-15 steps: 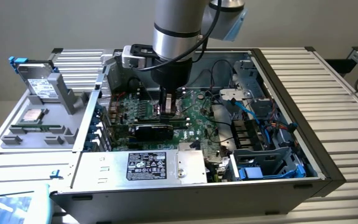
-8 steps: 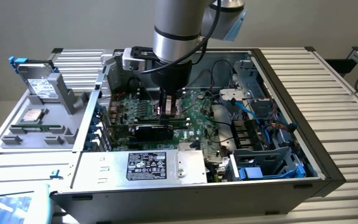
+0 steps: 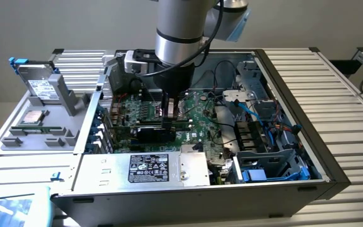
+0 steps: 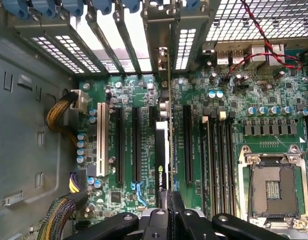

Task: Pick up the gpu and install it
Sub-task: 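Press down on the gpu until it lock into place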

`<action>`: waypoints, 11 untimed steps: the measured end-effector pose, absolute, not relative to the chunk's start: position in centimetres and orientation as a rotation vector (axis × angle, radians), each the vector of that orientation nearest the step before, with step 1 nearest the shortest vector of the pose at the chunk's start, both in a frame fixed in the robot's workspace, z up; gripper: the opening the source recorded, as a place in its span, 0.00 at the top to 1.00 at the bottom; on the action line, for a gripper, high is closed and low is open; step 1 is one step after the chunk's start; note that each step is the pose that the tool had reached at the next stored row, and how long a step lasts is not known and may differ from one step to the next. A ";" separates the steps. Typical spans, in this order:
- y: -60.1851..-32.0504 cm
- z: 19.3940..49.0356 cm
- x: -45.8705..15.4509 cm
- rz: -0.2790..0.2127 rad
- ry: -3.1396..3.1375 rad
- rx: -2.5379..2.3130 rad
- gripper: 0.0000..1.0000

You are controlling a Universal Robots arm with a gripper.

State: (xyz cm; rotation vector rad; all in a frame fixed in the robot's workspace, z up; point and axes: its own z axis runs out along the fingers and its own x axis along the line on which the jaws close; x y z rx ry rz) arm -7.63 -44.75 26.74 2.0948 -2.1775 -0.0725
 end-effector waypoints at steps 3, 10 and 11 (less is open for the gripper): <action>-44.8 26.7 -7.6 -0.072 -2.177 2.095 0.86; -44.8 26.4 -7.6 -0.072 -2.177 2.094 0.86; -44.8 26.4 -7.6 -0.072 -2.177 2.094 0.86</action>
